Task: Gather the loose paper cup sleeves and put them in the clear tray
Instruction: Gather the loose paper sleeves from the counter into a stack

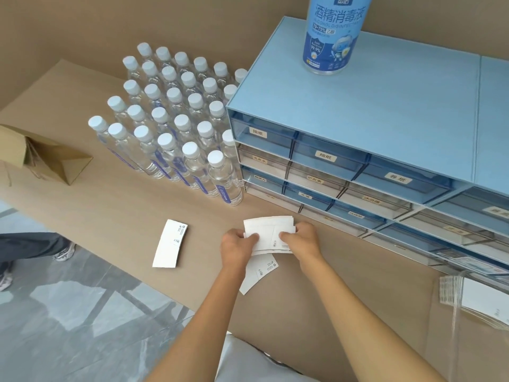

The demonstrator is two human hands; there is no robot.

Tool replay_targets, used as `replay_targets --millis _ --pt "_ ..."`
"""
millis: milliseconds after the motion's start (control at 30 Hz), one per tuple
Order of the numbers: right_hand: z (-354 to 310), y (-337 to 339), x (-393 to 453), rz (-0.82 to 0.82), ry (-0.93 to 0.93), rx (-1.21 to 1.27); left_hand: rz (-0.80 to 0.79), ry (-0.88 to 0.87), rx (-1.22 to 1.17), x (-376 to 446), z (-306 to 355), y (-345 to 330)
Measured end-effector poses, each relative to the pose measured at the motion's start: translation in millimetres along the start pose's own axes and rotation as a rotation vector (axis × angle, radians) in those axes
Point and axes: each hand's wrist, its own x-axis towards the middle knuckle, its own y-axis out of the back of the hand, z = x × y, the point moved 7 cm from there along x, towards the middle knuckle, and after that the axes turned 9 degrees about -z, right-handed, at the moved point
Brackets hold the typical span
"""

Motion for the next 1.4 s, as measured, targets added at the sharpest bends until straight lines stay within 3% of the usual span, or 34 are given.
replay_targets --millis 167,367,867,1133,1400 --pt "15 -16 -27 -0.075 0.055 -0.043 0.04 0.036 -0.067 -36 -42 25" --pt "29 -36 -43 -0.121 0.063 -0.346 0.147 0.155 -0.053 -68 -93 31" --pt "31 -42 -29 -0.078 0.026 -0.472 0.21 0.212 -0.118 -65 -94 25" --pt "43 -33 -38 -0.074 0.021 -0.264 0.171 0.147 -0.089 -63 -97 21" --pt "75 15 -68 -0.089 -0.025 0.158 -0.146 -0.033 -0.127 -64 -74 -4"
